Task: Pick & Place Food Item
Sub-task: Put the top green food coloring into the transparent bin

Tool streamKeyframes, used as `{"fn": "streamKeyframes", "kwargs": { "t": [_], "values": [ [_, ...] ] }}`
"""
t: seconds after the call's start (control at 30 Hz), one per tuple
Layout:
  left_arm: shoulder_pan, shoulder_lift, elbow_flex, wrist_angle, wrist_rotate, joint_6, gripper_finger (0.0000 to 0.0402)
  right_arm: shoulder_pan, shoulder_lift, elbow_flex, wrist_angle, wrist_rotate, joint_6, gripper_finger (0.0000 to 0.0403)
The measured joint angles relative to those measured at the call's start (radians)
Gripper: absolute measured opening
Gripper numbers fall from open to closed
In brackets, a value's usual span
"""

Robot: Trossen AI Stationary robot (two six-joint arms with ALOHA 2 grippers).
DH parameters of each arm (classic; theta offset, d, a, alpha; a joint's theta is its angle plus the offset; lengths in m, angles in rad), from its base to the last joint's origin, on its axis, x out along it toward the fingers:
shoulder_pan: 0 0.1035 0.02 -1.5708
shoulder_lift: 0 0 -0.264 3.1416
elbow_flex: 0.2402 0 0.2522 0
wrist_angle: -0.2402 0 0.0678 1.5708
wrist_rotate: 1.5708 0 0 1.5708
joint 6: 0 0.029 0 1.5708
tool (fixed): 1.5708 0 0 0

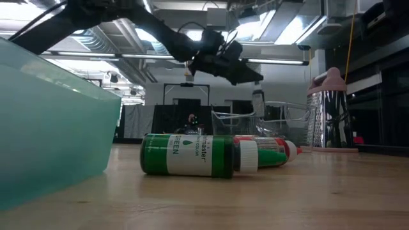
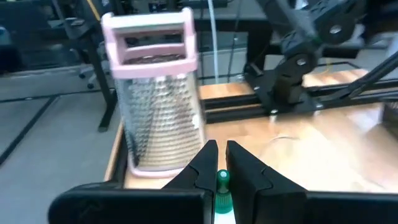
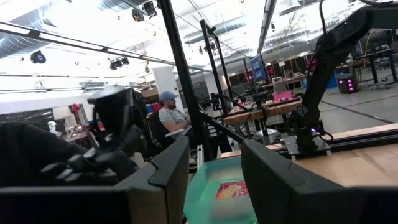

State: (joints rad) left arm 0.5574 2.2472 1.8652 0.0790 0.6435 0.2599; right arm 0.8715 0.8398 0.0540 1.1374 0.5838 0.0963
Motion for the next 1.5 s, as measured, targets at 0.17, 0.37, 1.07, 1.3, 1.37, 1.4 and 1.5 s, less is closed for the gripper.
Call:
{"fn": "streamKeyframes", "kwargs": {
  "t": [0.17, 0.37, 1.07, 1.3, 1.37, 1.4, 1.5],
  "values": [
    [0.017, 0.012, 0.0, -0.001, -0.048, 0.011, 0.0012, 0.0, 0.0, 0.0, 0.0, 0.003, 0.0, 0.0146],
    [0.029, 0.012, 0.0, -0.001, -0.095, -0.006, 0.001, 0.0, 0.0, 0.0, 0.001, 0.003, 0.0, 0.0146],
    [0.038, 0.047, 0.0, -0.043, -0.144, -0.088, 0.0008, 0.0, 0.0, 0.0, 0.002, 0.003, 0.0, 0.0146],
    [0.064, 0.047, 0.0, -0.125, -0.092, -0.17, 0.0009, 0.0, 0.0, 0.0, 0.002, 0.003, 0.0, 0.0146],
    [0.071, 0.047, 0.0, -0.16, -0.092, -0.171, 0.001, 0.0, 0.0, 0.0, 0.002, 0.003, 0.0, 0.0146],
    [0.075, 0.047, 0.0, -0.168, -0.092, -0.172, 0.001, 0.0, 0.0, 0.0, 0.002, 0.003, 0.0, 0.0146],
    [0.078, 0.047, 0.0, -0.158, -0.091, -0.17, 0.001, 0.0, 0.0, 0.0, 0.002, 0.003, 0.0, 0.0146]
  ]
}}
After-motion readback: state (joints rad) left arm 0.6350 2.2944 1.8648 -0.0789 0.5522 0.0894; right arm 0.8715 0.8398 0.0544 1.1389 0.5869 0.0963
